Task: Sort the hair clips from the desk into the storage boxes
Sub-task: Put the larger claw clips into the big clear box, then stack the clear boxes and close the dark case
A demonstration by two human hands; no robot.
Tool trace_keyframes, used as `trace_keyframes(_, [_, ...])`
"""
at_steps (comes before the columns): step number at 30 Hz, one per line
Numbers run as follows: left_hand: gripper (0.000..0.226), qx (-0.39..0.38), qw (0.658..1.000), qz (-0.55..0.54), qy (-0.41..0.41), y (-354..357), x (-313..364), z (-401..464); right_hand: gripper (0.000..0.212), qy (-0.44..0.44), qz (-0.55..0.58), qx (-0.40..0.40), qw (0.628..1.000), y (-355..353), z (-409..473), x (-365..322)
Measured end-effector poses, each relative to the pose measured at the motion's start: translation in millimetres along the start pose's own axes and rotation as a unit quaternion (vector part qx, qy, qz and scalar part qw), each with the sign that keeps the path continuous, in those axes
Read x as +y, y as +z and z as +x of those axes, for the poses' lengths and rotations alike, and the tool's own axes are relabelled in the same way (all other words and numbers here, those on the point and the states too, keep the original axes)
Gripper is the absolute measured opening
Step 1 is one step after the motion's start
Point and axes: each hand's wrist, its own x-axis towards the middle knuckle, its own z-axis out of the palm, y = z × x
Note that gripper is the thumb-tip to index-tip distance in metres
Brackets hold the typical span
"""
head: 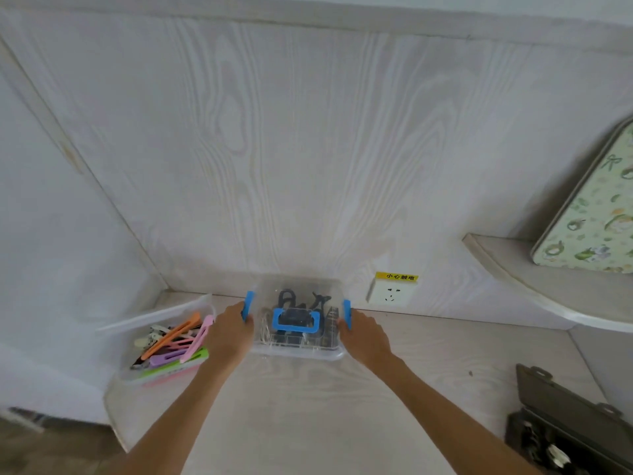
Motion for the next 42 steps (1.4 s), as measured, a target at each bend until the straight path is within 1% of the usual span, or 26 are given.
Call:
trace_keyframes(2, [0.021, -0.012, 1.0, 0.016, -0.001, -3, 2, 1, 0.038, 0.0, -0.006, 0.003, 1.0, 3, 1, 0])
trace_keyframes(5, [0.025, -0.052, 0.998, 0.024, 0.01, -17, 8, -6, 0.042, 0.013, 0.002, -0.003, 1.0, 7, 2, -1])
trace_keyframes(7, [0.041, -0.055, 0.998, 0.033, 0.022, -31, 7, -16, 0.053, -0.006, 0.02, 0.047, 0.999, 6, -3, -6])
trace_keyframes(8, [0.044, -0.016, 0.999, 0.02, 0.039, -42, 2, -21, 0.057, -0.04, 0.025, 0.094, 0.994, 5, -5, -15])
trace_keyframes(9, [0.042, 0.051, 0.996, -0.005, 0.068, -56, -2, -28, 0.057, -0.08, 0.028, 0.133, 0.988, 2, -9, -25])
trace_keyframes(10, [0.036, 0.134, 0.986, -0.028, 0.097, -74, -11, -33, 0.055, -0.125, 0.028, 0.155, 0.98, 0, -13, -41])
trace_keyframes(11, [0.03, 0.201, 0.972, -0.026, 0.12, -90, -21, -34, 0.05, -0.171, 0.022, 0.16, 0.972, -2, -15, -59])
trace_keyframes(12, [0.027, 0.243, 0.961, -0.004, 0.131, -104, -34, -31, 0.045, -0.219, 0.013, 0.152, 0.964, -2, -16, -78])
trace_keyframes(13, [0.026, 0.25, 0.96, 0.027, 0.121, -118, -51, -28, 0.041, -0.265, 0.001, 0.136, 0.955, 1, -17, -103])
trace_keyframes(14, [0.026, 0.23, 0.967, 0.051, 0.096, -130, -67, -23, 0.038, -0.305, -0.008, 0.118, 0.945, 5, -16, -129])
trace_keyframes(17, [0.033, 0.098, 0.992, 0.079, 0.003, -142, -102, -11, 0.04, -0.375, -0.022, 0.06, 0.925, 31, -7, -197])
trace_keyframes(20, [0.033, 0.001, 0.991, 0.132, -0.007, -134, -130, -13, 0.044, -0.385, -0.056, -0.011, 0.921, 70, 4, -232])
trace_keyframes(23, [0.033, -0.085, 0.98, 0.176, -0.02, -115, -147, -19, 0.043, -0.354, -0.127, -0.055, 0.925, 101, 9, -225])
trace_keyframes(24, [0.032, -0.084, 0.981, 0.176, -0.02, -108, -150, -21, 0.042, -0.343, -0.15, -0.055, 0.926, 110, 8, -221])
trace_keyframes(25, [0.032, -0.053, 0.984, 0.168, -0.016, -102, -152, -22, 0.042, -0.333, -0.176, -0.052, 0.925, 116, 7, -218])
trace_keyframes(28, [0.025, 0.114, 0.983, 0.14, 0.028, -90, -151, -14, 0.045, -0.336, -0.213, -0.032, 0.917, 133, 1, -213])
trace_keyframes(29, [0.02, 0.137, 0.98, 0.136, 0.045, -85, -154, -8, 0.049, -0.341, -0.223, -0.011, 0.913, 139, -1, -209])
trace_keyframes(30, [0.022, 0.143, 0.978, 0.137, 0.061, -81, -156, -2, 0.052, -0.342, -0.23, 0.005, 0.911, 144, -1, -205])
trace_keyframes(31, [0.03, 0.128, 0.978, 0.145, 0.08, -74, -161, 3, 0.051, -0.325, -0.222, 0.014, 0.919, 147, -5, -202])
trace_keyframes(32, [0.037, 0.097, 0.976, 0.167, 0.101, -67, -167, 7, 0.05, -0.317, -0.204, 0.014, 0.926, 152, -3, -198])
trace_keyframes(34, [0.051, 0.037, 0.966, 0.225, 0.123, -49, -180, 10, 0.065, -0.317, -0.194, -0.004, 0.929, 155, -4, -193])
trace_keyframes(35, [0.054, 0.019, 0.962, 0.242, 0.125, -41, -184, 9, 0.068, -0.312, -0.194, 0.006, 0.93, 156, -4, -191])
trace_keyframes(36, [0.055, 0.005, 0.961, 0.249, 0.121, -37, -185, 8, 0.065, -0.304, -0.178, 0.01, 0.936, 158, -2, -190])
trace_keyframes(38, [0.057, 0.002, 0.96, 0.255, 0.114, -30, -188, 9, 0.059, -0.292, -0.169, 0.015, 0.941, 163, 1, -188])
trace_keyframes(39, [0.058, 0.012, 0.959, 0.258, 0.117, -28, -189, 9, 0.058, -0.297, -0.161, 0.008, 0.941, 166, 1, -187])
trace_keyframes(42, [0.06, 0.037, 0.957, 0.255, 0.129, -26, -188, 9, 0.055, -0.326, -0.149, 0.03, 0.933, 172, 3, -182])
